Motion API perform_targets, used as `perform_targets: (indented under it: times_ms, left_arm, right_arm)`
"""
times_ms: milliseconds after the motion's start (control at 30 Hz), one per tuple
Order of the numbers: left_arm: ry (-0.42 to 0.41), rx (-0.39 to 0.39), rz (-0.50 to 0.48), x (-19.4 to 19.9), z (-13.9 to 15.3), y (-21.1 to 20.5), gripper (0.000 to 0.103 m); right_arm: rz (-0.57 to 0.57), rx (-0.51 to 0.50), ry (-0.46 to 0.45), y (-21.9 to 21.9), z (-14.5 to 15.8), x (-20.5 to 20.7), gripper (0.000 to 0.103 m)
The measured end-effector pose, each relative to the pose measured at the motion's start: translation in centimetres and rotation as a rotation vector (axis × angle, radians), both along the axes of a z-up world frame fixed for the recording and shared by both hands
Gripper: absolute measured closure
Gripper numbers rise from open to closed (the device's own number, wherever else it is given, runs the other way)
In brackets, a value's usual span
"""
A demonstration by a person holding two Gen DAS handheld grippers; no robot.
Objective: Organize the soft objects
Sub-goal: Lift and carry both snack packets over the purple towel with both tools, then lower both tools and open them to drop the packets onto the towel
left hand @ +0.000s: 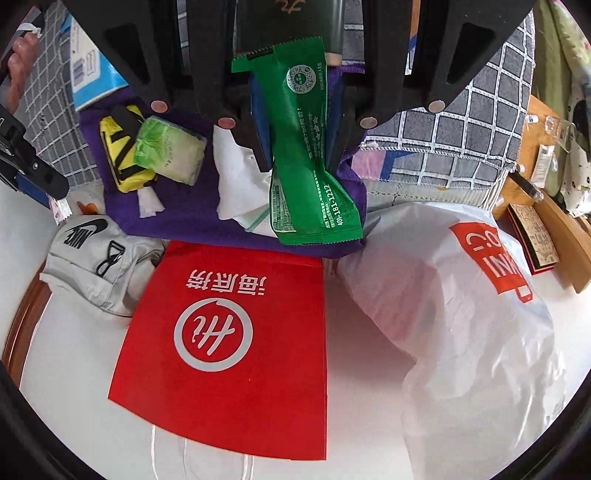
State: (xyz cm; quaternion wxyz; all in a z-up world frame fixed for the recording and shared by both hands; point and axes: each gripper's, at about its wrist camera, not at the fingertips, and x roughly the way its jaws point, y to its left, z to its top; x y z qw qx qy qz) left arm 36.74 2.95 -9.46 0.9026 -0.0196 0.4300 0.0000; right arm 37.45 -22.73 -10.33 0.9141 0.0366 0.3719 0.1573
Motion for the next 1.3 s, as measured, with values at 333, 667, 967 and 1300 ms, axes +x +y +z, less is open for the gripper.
perform_targets:
  times_ms: [333,667,967,1300]
  left_arm:
    - [0.016,0.033,-0.001,1.9,-1.9,-0.1,0.076]
    - [0.056,-0.048,0.007,2.9,-2.8,2.1,0.076]
    - [0.094,-0.053,0.007,3.5,-3.9,2.0,0.076]
    - [0.129,-0.084,-0.013,4.0,-5.2,1.5,0.073]
  right_arm:
    - [0.010,-0.035,0.086,0.1,-4.5,2.7,0.045]
    - [0.018,-0.064,0.125,0.5,-6.3,3.7,0.045]
    - [0.028,-0.073,0.146,0.9,-7.0,3.9,0.044]
    - [0.015,-0.087,0.157,0.6,-7.5,4.3,0.039]
